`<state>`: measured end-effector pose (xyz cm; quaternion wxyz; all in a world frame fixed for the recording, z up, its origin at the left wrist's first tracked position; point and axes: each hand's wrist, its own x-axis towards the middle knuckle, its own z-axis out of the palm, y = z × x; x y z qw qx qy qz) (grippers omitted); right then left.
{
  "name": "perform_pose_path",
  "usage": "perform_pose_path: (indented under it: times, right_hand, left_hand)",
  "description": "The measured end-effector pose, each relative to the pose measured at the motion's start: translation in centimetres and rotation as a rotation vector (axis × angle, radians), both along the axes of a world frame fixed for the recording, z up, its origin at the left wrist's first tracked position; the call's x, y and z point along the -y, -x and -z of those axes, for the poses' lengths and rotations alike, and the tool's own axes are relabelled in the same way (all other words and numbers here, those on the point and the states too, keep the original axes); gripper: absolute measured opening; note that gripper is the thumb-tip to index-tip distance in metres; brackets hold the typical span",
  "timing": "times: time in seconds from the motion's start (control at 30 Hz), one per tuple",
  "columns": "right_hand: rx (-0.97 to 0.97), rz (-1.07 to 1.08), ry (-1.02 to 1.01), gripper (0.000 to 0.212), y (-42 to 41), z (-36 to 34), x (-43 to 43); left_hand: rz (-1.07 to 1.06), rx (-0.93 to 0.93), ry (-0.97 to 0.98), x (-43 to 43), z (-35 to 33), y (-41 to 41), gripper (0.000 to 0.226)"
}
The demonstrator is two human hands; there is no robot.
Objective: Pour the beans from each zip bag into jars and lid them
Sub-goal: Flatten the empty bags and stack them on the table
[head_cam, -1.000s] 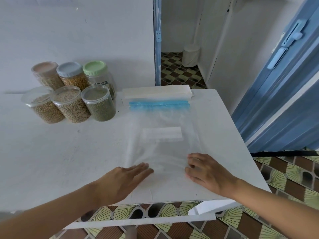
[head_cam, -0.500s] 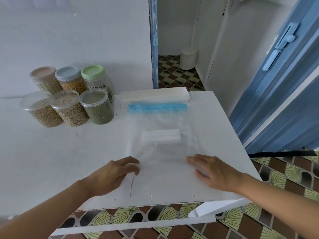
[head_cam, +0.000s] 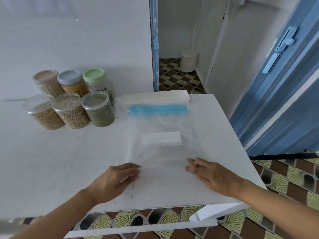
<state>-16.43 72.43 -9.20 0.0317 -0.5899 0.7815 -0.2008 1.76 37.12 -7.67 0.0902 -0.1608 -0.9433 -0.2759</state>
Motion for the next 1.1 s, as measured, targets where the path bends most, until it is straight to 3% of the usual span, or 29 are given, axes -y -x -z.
perform_pose_path:
  times: [0.23,0.4,0.5,0.57,0.63,0.8,0.97,1.03,1.1]
  right_hand:
    - [0.099,0.077,0.016,0.051,-0.3,-0.9,0.6]
    - [0.282,0.274,0.201,0.06,-0.3,-0.8,1.6]
    - [0.382,0.433,0.196,0.031,0.0,-1.1,2.5]
    - [0.384,0.497,0.138,0.015,0.5,-1.0,3.1]
    - [0.409,0.521,0.045,0.017,1.2,-1.7,3.8]
    - [0.355,0.549,-0.157,0.042,2.2,-3.8,5.6]
    - [0.283,0.523,-0.243,0.027,1.7,-4.6,6.1]
    - [0.23,0.493,-0.213,0.019,1.2,-4.7,5.9]
    - [0.141,0.434,-0.183,0.035,0.5,-4.6,5.7]
  left_hand:
    - [-0.102,0.008,-0.127,-0.1,-0.2,0.7,0.026]
    - [-0.23,-0.022,-0.233,-0.7,-0.3,0.8,0.031]
    - [-0.431,0.011,-0.272,-1.3,-0.3,0.7,0.007]
    - [-0.557,0.073,-0.256,-1.8,-0.2,1.0,0.019]
    - [-0.636,0.119,-0.241,-2.1,-0.1,1.3,0.023]
    - [-0.686,0.016,-0.177,-2.3,0.5,1.1,0.014]
    - [-0.594,-0.076,-0.067,-1.3,0.3,1.0,0.012]
    - [-0.554,-0.063,-0.023,-1.1,0.0,1.0,0.023]
    - [-0.516,-0.042,0.073,-1.5,-0.1,1.2,0.039]
